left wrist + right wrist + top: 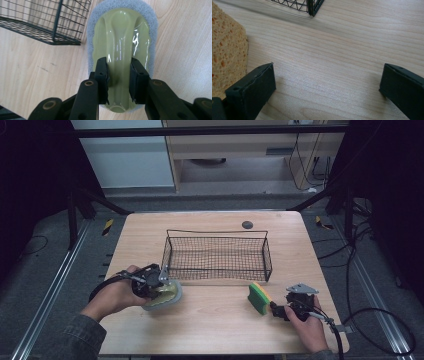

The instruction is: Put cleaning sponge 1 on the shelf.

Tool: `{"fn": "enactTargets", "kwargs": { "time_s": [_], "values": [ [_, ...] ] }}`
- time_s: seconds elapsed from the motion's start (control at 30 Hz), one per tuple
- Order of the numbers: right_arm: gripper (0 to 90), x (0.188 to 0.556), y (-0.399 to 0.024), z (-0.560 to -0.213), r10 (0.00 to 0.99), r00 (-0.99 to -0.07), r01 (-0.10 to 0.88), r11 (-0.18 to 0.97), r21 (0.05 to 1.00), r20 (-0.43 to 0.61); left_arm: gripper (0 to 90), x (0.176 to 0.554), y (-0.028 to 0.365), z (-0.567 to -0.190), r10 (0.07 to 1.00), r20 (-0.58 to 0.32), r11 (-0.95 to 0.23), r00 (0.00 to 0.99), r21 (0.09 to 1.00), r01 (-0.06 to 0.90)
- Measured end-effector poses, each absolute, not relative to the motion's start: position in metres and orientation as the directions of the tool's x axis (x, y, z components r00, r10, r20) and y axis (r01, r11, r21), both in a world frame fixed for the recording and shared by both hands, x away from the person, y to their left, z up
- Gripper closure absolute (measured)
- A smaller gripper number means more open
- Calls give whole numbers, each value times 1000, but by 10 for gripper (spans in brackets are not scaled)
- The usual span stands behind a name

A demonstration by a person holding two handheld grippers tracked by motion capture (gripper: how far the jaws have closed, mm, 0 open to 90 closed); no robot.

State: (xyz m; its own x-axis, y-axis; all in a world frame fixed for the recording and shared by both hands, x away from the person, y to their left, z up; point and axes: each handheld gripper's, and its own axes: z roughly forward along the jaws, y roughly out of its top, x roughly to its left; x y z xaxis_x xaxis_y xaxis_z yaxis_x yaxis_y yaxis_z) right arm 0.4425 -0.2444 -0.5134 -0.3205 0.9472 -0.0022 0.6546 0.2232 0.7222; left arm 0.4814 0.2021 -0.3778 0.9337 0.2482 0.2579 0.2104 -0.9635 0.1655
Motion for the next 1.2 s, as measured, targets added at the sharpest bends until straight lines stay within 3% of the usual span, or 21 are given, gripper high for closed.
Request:
{"fn": "enactTargets", "kwargs": {
  "time_s": [1.2],
  "values": [
    [7, 443, -244, -514, 949, -316, 654, 224, 723, -8, 713, 521, 170, -294, 177, 450, -973, 875, 217, 85]
  ]
}}
